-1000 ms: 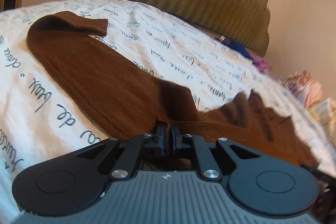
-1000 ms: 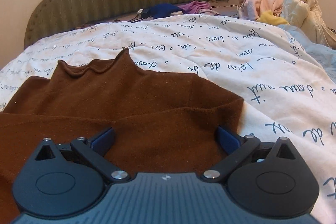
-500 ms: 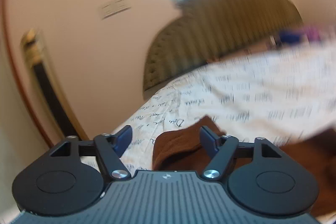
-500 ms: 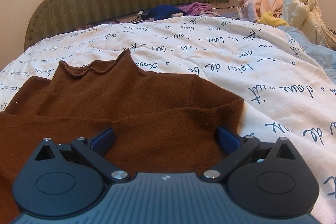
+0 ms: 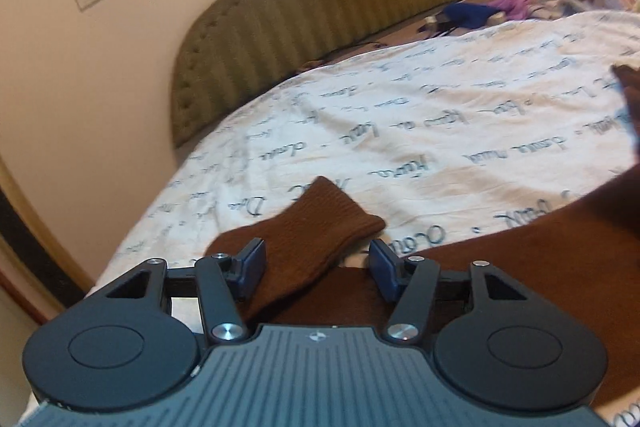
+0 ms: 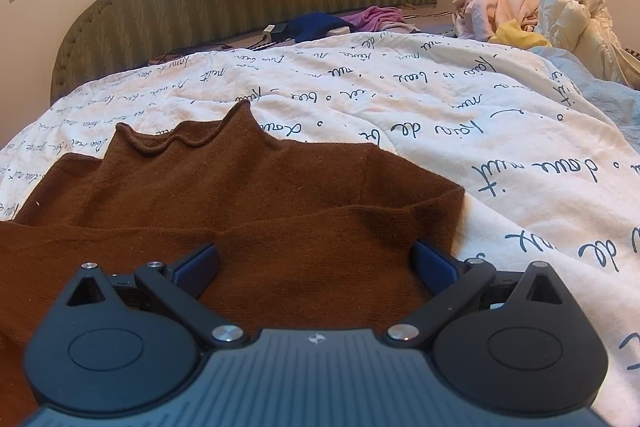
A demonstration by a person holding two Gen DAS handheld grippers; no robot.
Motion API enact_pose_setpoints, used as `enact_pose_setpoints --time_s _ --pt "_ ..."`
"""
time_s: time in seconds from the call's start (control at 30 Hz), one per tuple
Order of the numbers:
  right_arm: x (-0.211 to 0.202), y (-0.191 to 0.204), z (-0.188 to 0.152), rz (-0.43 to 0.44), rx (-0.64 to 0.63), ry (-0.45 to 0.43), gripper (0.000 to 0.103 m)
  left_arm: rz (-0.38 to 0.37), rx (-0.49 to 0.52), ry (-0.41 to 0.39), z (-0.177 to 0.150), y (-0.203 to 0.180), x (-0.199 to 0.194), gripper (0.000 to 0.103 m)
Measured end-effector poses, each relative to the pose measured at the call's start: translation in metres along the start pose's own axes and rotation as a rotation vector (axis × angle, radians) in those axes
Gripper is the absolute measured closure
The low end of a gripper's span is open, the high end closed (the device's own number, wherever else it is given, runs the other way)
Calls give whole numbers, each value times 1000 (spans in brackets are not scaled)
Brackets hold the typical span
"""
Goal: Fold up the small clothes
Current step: 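Grasp the other sleeve cuff with the left tool, then lift the sleeve and fold it over the body with the left tool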
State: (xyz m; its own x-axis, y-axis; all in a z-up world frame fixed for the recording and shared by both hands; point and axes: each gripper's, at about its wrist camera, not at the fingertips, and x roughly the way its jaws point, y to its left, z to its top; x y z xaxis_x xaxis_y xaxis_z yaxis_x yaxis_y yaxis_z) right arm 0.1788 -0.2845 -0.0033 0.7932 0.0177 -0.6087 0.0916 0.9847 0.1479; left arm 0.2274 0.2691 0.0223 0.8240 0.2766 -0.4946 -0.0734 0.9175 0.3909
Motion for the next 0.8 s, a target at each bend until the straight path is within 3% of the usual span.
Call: enact_pose_setpoints --time_s 0.2,0.23,0.27,0.3,0.37,0.5,0.6,0.67,0.73,0.8 --pt "-1 -1 0 7 6 -4 0 135 82 19 1 -10 17 46" --pt "-1 -1 0 8 7 -4 0 142 89 15 3 -11 18 61" --pt "0 -1 0 9 8 -4 0 152 98 19 5 -13 21 86" --pt "0 -1 0 9 9 -4 0 170 101 24 8 -14 24 92" --pt "0 -1 0 8 8 -4 0 203 45 9 13 -9 22 93" --pt "0 -1 0 10 9 -4 0 212 -215 -32 35 22 -6 94" --pt "0 -2 0 14 13 -4 0 179 -412 -93 65 42 -46 94" --pt "0 -2 0 16 16 -5 0 100 -496 -173 90 42 -82 95" --pt "0 -2 0 16 16 -5 0 -4 -501 -255 116 26 -121 95" --pt "0 -3 0 18 20 -6 0 -133 -436 -327 135 -13 -157 95"
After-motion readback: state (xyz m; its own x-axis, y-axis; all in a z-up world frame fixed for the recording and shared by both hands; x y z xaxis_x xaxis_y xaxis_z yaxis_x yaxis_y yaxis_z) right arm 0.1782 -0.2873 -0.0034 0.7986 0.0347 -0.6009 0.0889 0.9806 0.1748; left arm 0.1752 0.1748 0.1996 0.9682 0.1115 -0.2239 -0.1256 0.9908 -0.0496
